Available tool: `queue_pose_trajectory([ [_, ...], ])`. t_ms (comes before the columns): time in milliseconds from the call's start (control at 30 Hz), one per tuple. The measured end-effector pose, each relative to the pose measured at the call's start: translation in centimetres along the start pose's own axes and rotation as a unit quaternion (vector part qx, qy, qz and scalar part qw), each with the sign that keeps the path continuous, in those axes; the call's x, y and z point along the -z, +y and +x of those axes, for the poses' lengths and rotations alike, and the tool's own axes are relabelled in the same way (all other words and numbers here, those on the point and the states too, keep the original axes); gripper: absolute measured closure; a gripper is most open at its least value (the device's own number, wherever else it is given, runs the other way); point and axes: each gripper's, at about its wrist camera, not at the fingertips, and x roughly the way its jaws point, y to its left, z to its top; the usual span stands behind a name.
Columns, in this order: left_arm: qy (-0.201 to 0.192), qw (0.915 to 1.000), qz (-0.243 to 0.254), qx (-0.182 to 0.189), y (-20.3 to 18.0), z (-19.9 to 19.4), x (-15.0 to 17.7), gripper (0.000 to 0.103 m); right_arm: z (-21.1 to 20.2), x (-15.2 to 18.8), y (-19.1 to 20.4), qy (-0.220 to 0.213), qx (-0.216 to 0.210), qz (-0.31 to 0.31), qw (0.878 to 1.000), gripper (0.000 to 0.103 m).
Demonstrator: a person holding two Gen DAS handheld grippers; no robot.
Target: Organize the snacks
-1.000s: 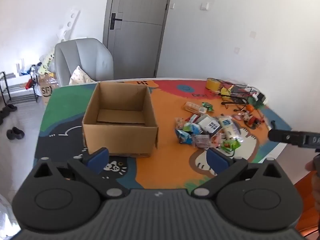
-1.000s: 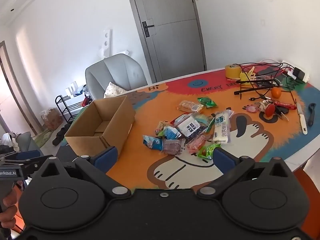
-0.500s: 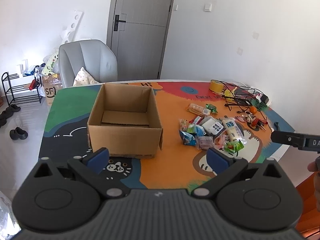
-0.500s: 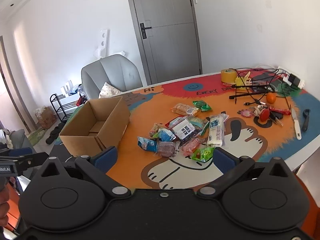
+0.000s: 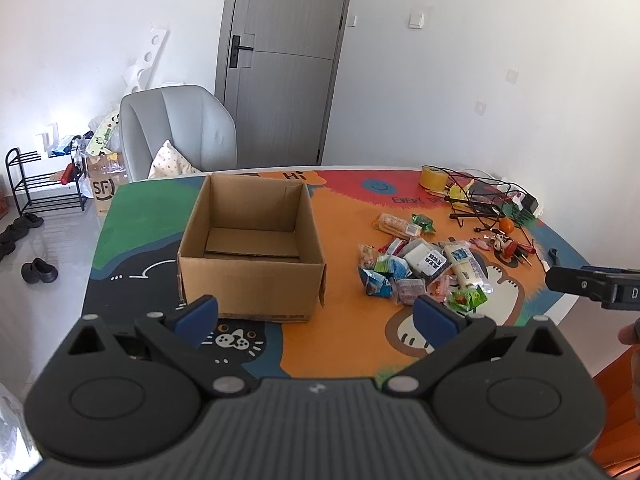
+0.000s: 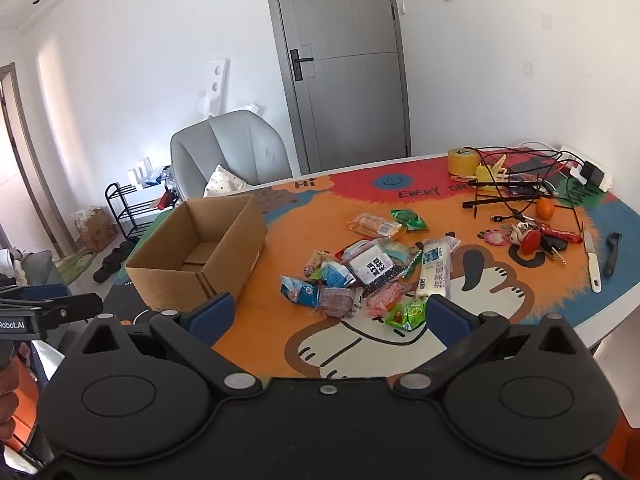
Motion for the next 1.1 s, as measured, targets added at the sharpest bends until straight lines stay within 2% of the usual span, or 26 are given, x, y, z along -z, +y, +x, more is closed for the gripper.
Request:
queue_pose_trajectory([
  [1100, -0.001, 1.0, 0.007, 0.002, -0.35, 0.11, 0.22, 0.0, 0.13, 0.17, 0.19, -0.001, -0.002, -0.002, 1.0, 0.0],
])
